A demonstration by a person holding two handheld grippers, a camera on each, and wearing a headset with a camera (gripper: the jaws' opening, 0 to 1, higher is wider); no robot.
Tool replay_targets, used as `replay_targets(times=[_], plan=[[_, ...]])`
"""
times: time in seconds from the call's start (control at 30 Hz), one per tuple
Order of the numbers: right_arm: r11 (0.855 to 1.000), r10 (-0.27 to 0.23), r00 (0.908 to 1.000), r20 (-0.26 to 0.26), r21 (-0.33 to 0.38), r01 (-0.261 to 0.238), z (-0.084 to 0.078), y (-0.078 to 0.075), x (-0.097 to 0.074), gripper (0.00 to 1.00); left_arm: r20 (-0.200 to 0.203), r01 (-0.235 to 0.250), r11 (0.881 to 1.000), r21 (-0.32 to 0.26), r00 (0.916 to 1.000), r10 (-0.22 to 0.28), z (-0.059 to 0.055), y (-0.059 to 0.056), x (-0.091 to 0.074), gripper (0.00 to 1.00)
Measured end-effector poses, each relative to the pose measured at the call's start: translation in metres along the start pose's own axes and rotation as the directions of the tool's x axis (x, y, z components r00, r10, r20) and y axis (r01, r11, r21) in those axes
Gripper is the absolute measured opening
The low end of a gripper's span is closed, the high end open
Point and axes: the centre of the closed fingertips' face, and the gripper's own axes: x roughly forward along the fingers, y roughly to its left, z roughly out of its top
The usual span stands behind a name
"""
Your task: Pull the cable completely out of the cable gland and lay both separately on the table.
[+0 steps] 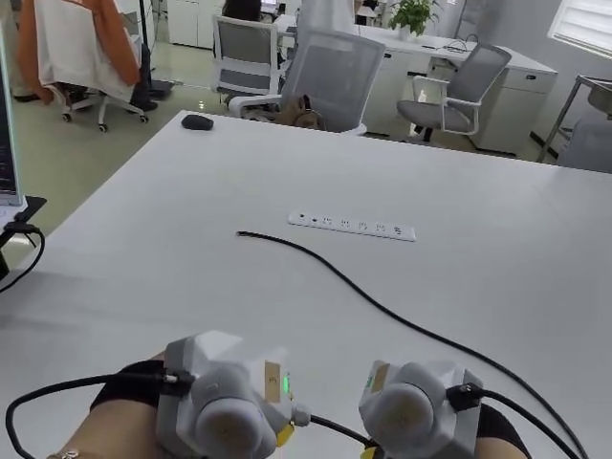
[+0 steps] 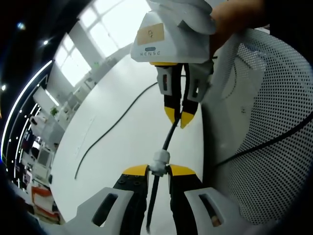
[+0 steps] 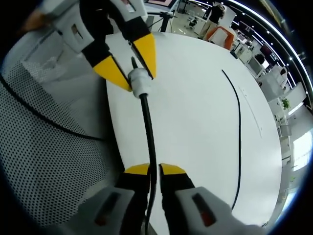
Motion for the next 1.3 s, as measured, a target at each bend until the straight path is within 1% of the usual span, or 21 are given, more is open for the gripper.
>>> replay_targets(times=[0.03,0.07,0.1,0.13,0.17,0.2,0.23,0.27,0.3,0.4,0.43,0.47,0.53,0.57,0.6,0.63,0.67,0.77,0.93,1.1,1.3], plan=[[1.000,-0.013,0.9999,-0.003,0.005,0.013,0.001,-0.001,0.001,0.17,-0.001,0.000,1.000,0.002,1.0000,0.000,-0.001,0.000,0.000,0.17],[1.000,-0.029,0.9996,0.006,-0.002,0.029,0.004,-0.003,0.001,0.27,0.000,0.003,1.000,0.001,1.0000,-0.003,-0.001,0.000,0.001,0.17],[0.999,-0.031,0.9986,0.043,-0.028,0.032,0.012,-0.004,-0.001,0.29,0.001,0.004,1.000,0.003,1.0000,-0.004,0.000,-0.001,0.001,0.17],[0.999,-0.020,0.9977,0.064,-0.028,0.021,0.016,-0.002,-0.002,0.24,0.001,0.004,1.000,0.006,1.0000,-0.004,0.000,-0.001,0.001,0.17],[1.000,0.014,0.9949,0.100,0.000,-0.014,0.022,0.004,-0.004,0.19,0.002,0.004,1.000,0.009,1.0000,-0.004,0.001,-0.001,0.001,0.17],[1.000,0.020,0.9921,0.124,0.013,-0.021,0.026,0.005,-0.005,0.17,0.002,0.003,1.000,0.009,1.0000,-0.003,0.001,-0.001,0.001,0.17],[1.000,0.018,0.9879,0.154,0.017,-0.021,0.032,0.004,-0.007,0.19,0.008,0.009,1.000,0.005,0.9999,-0.009,0.001,-0.002,0.002,0.17],[1.000,0.016,0.9856,0.168,0.011,-0.018,0.035,0.003,-0.009,0.21,0.010,0.011,1.000,0.003,0.9999,-0.011,0.001,-0.002,0.002,0.17],[1.000,0.014,0.9808,0.194,0.008,-0.015,0.040,0.003,-0.011,0.21,0.004,0.011,1.000,0.011,0.9999,-0.011,0.001,-0.003,0.002,0.17],[0.999,0.040,0.9730,0.227,0.004,-0.042,0.047,0.009,-0.013,0.19,0.004,0.014,1.000,0.012,0.9999,-0.014,0.001,-0.003,0.002,0.17],[0.999,0.044,0.9719,0.231,-0.002,-0.044,0.048,0.010,-0.013,0.19,0.005,0.014,1.000,0.012,0.9999,-0.014,0.001,-0.003,0.002,0.17],[0.999,0.048,0.9699,0.239,-0.023,-0.044,0.051,0.012,-0.013,0.18,0.009,0.013,1.000,0.013,0.9999,-0.014,0.002,-0.003,0.002,0.17],[0.998,0.061,0.9695,0.237,-0.038,-0.054,0.052,0.016,-0.012,0.14,0.013,0.015,1.000,0.014,0.9998,-0.015,0.003,-0.003,0.003,0.17],[0.997,0.068,0.9695,0.236,-0.043,-0.059,0.052,0.017,-0.012,0.11,0.015,0.015,1.000,0.014,0.9998,-0.015,0.003,-0.003,0.003,0.17],[0.996,0.081,0.9695,0.231,-0.060,-0.069,0.051,0.019,-0.011,0.04,0.014,0.016,1.000,0.014,0.9998,-0.016,0.003,-0.003,0.003,0.17],[0.995,0.082,0.9700,0.229,-0.066,-0.069,0.051,0.020,-0.011,0.03,0.013,0.016,1.000,0.015,0.9998,-0.016,0.002,-0.003,0.004,0.17],[0.996,0.073,0.9718,0.224,-0.067,-0.059,0.050,0.019,-0.011,0.02,0.011,0.017,1.000,0.015,0.9998,-0.018,0.002,-0.004,0.004,0.17],[0.997,0.068,0.9723,0.224,-0.055,-0.057,0.049,0.017,-0.011,0.02,0.016,0.019,1.000,0.014,0.9997,-0.020,0.003,-0.004,0.004,0.17],[0.998,0.045,0.9808,0.190,-0.048,-0.036,0.041,0.013,-0.009,0.02,0.013,0.013,1.000,0.008,0.9998,-0.013,0.002,-0.003,0.003,0.17],[0.999,0.017,0.9933,0.114,-0.032,-0.014,0.025,0.006,-0.004,0.02,0.008,0.003,1.000,0.006,1.0000,-0.003,0.001,-0.002,0.002,0.17],[1.000,-0.001,0.9987,0.051,0.009,0.001,0.010,0.001,-0.002,0.02,0.000,-0.003,1.000,0.004,1.0000,0.003,-0.001,-0.002,0.001,0.17]])
